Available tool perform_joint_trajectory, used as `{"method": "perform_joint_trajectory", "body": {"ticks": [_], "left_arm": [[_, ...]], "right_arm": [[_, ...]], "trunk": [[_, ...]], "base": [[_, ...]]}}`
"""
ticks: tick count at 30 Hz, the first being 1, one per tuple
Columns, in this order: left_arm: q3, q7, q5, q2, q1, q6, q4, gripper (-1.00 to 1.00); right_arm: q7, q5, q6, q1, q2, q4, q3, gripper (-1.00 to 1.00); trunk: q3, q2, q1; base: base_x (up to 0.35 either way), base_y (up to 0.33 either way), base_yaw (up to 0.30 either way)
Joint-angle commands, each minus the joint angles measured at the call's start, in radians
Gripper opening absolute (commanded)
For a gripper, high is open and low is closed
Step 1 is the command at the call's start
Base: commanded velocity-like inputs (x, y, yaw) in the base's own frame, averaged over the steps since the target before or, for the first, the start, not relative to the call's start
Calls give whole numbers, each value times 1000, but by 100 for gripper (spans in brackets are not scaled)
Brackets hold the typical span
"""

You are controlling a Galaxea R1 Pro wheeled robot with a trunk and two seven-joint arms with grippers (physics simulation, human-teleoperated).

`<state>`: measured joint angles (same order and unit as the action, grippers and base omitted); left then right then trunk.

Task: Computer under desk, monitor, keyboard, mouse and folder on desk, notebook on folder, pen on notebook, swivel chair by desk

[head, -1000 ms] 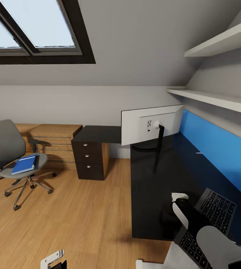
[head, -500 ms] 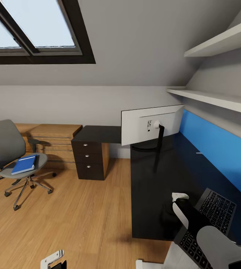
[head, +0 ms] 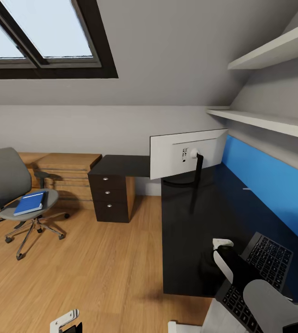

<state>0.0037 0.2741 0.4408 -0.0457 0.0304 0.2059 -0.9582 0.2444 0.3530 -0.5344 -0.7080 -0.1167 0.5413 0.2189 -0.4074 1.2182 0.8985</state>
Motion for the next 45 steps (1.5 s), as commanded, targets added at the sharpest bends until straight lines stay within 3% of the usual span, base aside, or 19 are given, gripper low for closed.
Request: {"method": "perform_joint_trajectory", "body": {"ticks": [1, 10, 15, 45], "left_arm": [[-1, 5, 9, -1, 0, 4, -2, 100], [-2, 5, 9, 0, 0, 4, -2, 100], [-2, 5, 9, 0, 0, 4, -2, 100], [1, 5, 9, -2, 0, 4, -3, 100]], "right_arm": [[9, 11, -4, -1, -1, 2, 8, 100], [9, 11, -3, -1, -1, 2, 8, 100], [9, 11, -3, -1, -1, 2, 8, 100], [26, 9, -5, -1, 0, 0, 8, 100]], "trunk": [[-1, 1, 0], [-1, 1, 0], [-17, 36, 19], [-17, 36, 19]], "base": [[0, 0, 0], [0, 0, 0], [0, 0, 0], [0, 0, 0]]}}
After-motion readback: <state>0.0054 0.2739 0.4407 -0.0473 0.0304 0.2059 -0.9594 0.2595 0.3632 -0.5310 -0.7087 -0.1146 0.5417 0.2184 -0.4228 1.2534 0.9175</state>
